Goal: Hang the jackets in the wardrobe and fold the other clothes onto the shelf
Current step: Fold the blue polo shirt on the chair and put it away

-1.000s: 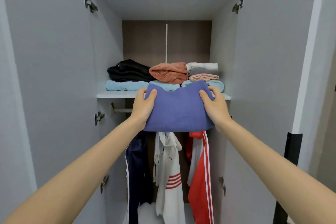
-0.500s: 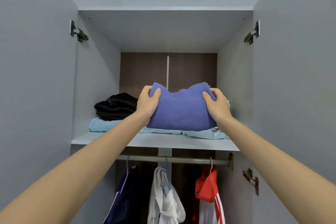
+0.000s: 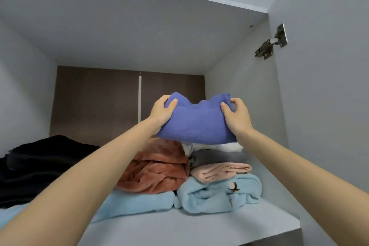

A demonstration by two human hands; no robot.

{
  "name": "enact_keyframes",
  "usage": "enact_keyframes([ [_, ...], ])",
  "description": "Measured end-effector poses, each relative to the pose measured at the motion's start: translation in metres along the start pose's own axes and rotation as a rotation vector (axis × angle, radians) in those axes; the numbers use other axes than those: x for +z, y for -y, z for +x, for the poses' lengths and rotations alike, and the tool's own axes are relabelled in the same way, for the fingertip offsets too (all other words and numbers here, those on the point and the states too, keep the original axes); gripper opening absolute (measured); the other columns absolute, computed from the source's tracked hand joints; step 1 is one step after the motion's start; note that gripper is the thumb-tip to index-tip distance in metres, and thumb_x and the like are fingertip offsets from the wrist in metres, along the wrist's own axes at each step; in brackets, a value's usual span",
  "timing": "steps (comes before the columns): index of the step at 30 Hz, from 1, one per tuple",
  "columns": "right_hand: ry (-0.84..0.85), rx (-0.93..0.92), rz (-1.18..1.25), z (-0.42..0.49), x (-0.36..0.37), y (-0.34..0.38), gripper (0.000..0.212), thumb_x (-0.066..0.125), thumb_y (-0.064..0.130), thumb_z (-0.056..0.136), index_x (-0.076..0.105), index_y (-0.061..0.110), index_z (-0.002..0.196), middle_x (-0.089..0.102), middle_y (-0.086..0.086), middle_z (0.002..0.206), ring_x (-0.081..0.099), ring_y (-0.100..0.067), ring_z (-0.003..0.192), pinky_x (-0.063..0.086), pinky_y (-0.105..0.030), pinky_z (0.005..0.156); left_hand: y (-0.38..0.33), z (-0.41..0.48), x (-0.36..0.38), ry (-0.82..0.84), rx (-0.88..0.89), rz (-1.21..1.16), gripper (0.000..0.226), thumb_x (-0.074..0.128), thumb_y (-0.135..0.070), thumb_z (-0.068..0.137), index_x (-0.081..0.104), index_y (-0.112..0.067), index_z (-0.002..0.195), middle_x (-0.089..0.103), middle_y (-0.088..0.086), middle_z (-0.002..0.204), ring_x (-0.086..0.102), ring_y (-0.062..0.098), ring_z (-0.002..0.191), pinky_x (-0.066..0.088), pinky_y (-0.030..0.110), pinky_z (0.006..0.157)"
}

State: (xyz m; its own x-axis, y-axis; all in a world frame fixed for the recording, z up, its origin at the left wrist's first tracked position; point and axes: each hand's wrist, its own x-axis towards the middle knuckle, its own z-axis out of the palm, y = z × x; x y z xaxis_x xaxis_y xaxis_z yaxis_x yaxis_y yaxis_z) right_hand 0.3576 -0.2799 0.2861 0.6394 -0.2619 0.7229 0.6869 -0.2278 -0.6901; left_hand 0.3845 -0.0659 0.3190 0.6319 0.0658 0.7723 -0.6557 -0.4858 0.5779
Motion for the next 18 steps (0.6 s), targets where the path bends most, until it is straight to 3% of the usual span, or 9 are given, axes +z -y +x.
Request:
enact_keyframes([
  [8, -0.183, 0.091, 0.024, 0.039, 0.037, -0.041, 0.018, 0.052, 0.023, 0.096, 0.048, 0.021, 0.113, 0.061, -0.006, 0.107, 0.058, -0.023, 0.086, 0.048, -0.034, 0.075, 0.062, 0.107, 0.057, 0.179, 0.120, 0.022, 0.031, 0.053, -0.028, 0.099, 0.060, -0.012, 0.124, 0.061, 0.002, 0.122, 0.055, 0.021, 0.114, 0.042, 0.036, 0.102],
  [13, -0.114, 0.233, 0.029, 0.035, 0.043, -0.067, 0.012, 0.051, 0.003, 0.094, 0.046, 0.010, 0.102, 0.062, -0.020, 0.105, 0.065, -0.032, 0.090, 0.056, -0.047, 0.080, 0.089, 0.141, 0.092, 0.274, 0.156, 0.057, 0.034, 0.065, -0.027, 0.092, 0.065, -0.011, 0.122, 0.064, 0.003, 0.124, 0.056, 0.020, 0.117, 0.041, 0.034, 0.104],
  [15, 0.015, 0.331, 0.098, 0.028, 0.041, -0.070, 0.007, 0.047, -0.005, 0.094, 0.050, 0.002, 0.093, 0.063, -0.021, 0.088, 0.070, -0.023, 0.066, 0.061, -0.036, 0.064, 0.100, 0.146, 0.106, 0.322, 0.151, 0.112, 0.033, 0.069, -0.030, 0.088, 0.068, -0.014, 0.117, 0.066, 0.002, 0.119, 0.058, 0.019, 0.113, 0.043, 0.030, 0.099],
  [16, 0.071, 0.359, 0.080, 0.026, 0.038, -0.070, 0.006, 0.047, -0.005, 0.095, 0.053, -0.004, 0.095, 0.063, -0.020, 0.084, 0.068, -0.018, 0.054, 0.059, -0.030, 0.054, 0.107, 0.146, 0.113, 0.351, 0.145, 0.154, 0.033, 0.071, -0.032, 0.087, 0.069, -0.016, 0.116, 0.067, 0.002, 0.116, 0.059, 0.019, 0.109, 0.044, 0.028, 0.095],
  [18, 0.084, 0.373, -0.045, 0.025, 0.028, -0.070, 0.020, 0.052, 0.002, 0.095, 0.049, -0.009, 0.111, 0.062, -0.022, 0.089, 0.064, -0.018, 0.048, 0.058, -0.031, 0.049, 0.117, 0.143, 0.127, 0.433, 0.130, 0.246, 0.037, 0.072, -0.037, 0.085, 0.068, -0.019, 0.117, 0.069, 0.006, 0.111, 0.061, 0.019, 0.104, 0.043, 0.023, 0.087],
])
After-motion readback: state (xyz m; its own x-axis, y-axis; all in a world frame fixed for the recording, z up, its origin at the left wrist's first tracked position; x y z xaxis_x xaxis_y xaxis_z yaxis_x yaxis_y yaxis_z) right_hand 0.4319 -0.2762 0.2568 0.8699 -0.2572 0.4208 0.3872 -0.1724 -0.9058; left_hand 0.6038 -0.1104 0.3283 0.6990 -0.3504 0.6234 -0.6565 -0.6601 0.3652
